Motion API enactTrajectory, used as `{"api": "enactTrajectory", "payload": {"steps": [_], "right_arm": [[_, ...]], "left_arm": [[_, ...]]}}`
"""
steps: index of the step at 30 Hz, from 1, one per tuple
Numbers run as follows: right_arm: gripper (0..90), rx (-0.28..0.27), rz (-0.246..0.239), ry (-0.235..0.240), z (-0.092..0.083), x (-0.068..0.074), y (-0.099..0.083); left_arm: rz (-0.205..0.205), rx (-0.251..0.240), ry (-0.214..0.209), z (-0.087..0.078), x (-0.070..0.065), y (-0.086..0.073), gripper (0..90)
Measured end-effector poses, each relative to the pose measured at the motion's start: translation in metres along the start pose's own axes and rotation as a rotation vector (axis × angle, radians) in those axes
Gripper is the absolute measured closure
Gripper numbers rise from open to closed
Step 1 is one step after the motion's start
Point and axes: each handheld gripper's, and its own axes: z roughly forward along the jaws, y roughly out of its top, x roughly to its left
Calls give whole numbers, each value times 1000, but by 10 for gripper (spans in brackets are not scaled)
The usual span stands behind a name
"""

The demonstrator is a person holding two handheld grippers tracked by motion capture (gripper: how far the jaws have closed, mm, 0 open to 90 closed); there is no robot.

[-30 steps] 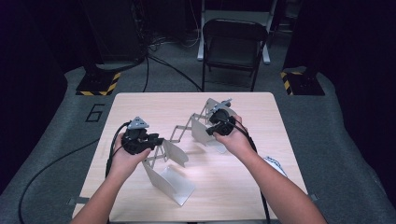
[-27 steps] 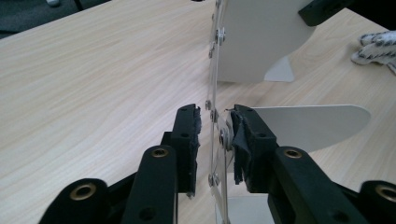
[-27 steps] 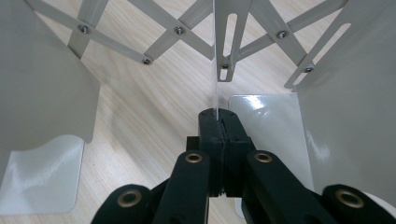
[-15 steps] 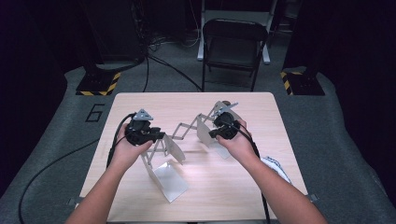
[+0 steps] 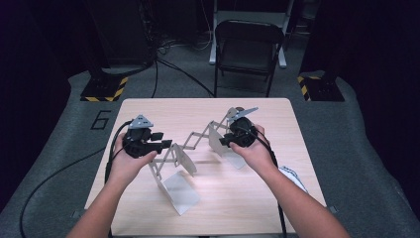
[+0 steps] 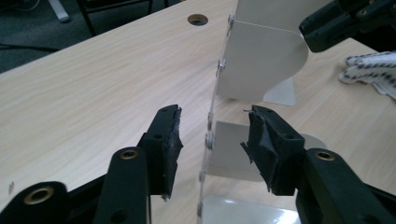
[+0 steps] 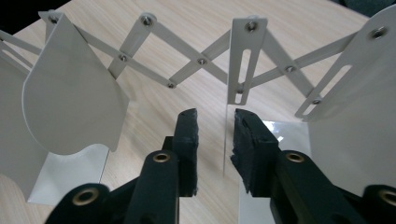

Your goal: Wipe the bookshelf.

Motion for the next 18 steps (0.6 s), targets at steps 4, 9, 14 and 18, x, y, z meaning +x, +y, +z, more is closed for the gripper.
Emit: {"api": "enactTrajectory", "payload": {"steps": [4,9,14,18], "right_arm": [[650,-30,1,-24,-7,-2,2],[609,-53,12,-73,-12,-10,1],[592,-73,25,-110,-19,-23,0],[590,-79,45,-129,-22,-32,-1]], "left_arm": [[-18,25,0,-9,-3,-13,515],[-47,34,2,-17,-4,-28,572],[-51,49,1,-17,-2,-36,652],[-63,49,-4,-14,0,-41,720]]}}
